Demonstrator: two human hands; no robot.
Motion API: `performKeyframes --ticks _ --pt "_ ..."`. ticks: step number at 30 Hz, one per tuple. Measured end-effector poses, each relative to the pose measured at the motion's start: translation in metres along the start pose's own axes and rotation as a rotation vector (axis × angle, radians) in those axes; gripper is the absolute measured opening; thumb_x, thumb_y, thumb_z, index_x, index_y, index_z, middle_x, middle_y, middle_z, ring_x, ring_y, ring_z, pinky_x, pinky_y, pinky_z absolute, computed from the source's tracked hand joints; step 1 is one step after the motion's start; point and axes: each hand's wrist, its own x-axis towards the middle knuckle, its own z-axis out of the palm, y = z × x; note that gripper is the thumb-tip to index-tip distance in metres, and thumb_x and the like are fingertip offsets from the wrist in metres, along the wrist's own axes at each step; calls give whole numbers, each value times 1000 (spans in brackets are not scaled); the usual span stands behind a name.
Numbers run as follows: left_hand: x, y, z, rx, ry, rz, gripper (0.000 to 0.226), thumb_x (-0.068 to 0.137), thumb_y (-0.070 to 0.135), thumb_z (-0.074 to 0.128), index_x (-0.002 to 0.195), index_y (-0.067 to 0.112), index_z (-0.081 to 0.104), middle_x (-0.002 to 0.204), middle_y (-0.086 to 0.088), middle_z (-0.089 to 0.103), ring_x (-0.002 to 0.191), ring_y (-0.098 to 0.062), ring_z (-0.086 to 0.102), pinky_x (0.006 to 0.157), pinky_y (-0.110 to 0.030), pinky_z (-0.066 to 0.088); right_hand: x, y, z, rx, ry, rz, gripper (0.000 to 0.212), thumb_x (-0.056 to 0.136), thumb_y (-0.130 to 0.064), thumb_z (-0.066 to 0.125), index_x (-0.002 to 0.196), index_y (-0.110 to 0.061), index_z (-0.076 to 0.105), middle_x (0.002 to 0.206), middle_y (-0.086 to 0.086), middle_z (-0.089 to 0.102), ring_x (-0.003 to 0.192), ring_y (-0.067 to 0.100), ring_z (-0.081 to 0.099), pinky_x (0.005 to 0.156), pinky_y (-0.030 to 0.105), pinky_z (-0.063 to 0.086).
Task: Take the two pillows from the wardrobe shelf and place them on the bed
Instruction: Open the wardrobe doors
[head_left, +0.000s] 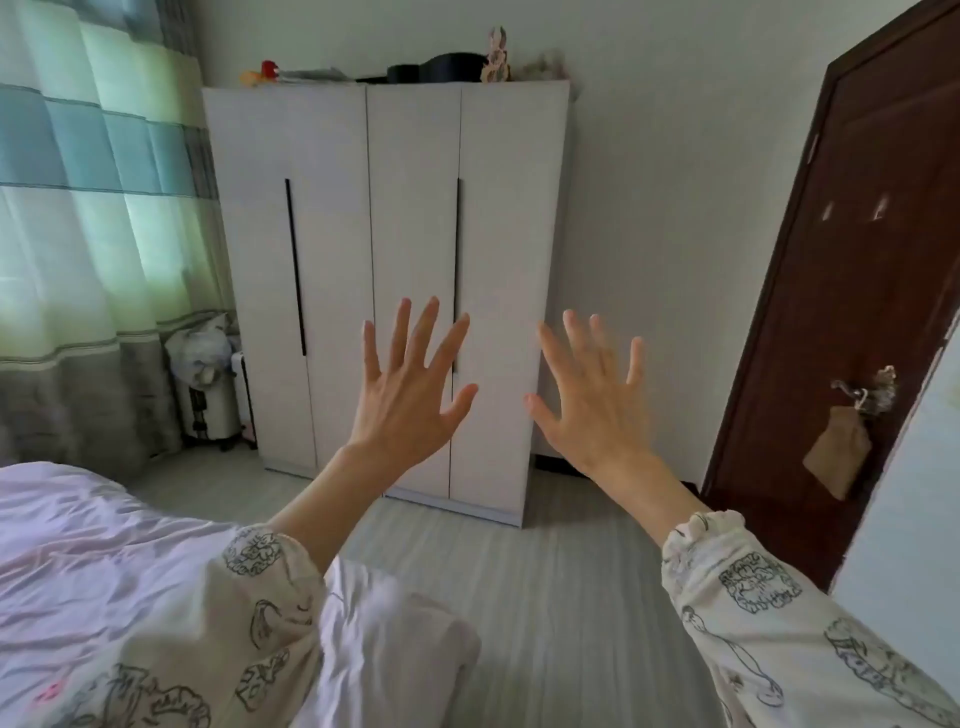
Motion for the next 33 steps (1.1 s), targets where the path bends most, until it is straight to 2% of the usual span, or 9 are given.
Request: performKeyframes --ticks 2,10,15,18,22,26,33 --pt "13 -4 21 -3 -17 -20 73 91 52 36 148 28 -2 159 -8 -8 143 -28 -17 111 -54 -15 9 9 20 -4 -28 34 73 90 -52 41 149 -29 3 159 7 9 145 29 4 111 59 -2" --pt "77 -42 141 -41 -78 -44 68 92 48 37 149 27 5 159 -7 -3 145 -28 -13 114 -51 -10 84 46 125 14 -134 51 68 93 -51 36 149 -28 6 159 6 9 146 26 3 112 58 1" --pt "115 -64 221 -108 -141 -120 66 93 46 36 149 26 8 159 -7 -1 145 -26 -11 114 -47 -9 134 75 186 128 -149 92 66 93 -50 38 148 -27 10 158 5 13 145 23 9 113 53 9" --pt "133 -72 266 -185 -196 -166 63 95 42 37 149 23 11 159 -8 4 146 -26 -6 116 -46 -2 157 96 228 199 -175 130 65 93 -49 40 148 -25 15 156 5 19 143 22 17 114 49 18" --pt "163 -92 321 -244 -211 -236 59 96 37 39 147 18 19 158 -9 13 146 -25 5 117 -42 8 190 123 294 269 -246 116 62 94 -45 41 147 -23 19 155 5 24 142 20 22 113 46 19" --pt "194 -113 377 -230 -238 -295 58 96 37 40 147 16 22 156 -10 19 145 -25 12 117 -42 15 232 148 363 362 -266 93 58 94 -39 44 145 -19 25 151 4 31 138 20 29 109 44 23" --pt "273 -155 464 -153 -255 -377 60 95 39 41 147 16 22 156 -10 21 144 -26 19 114 -42 20 315 181 477 614 -316 19 58 94 -37 46 146 -21 23 151 1 31 139 17 26 112 48 26"
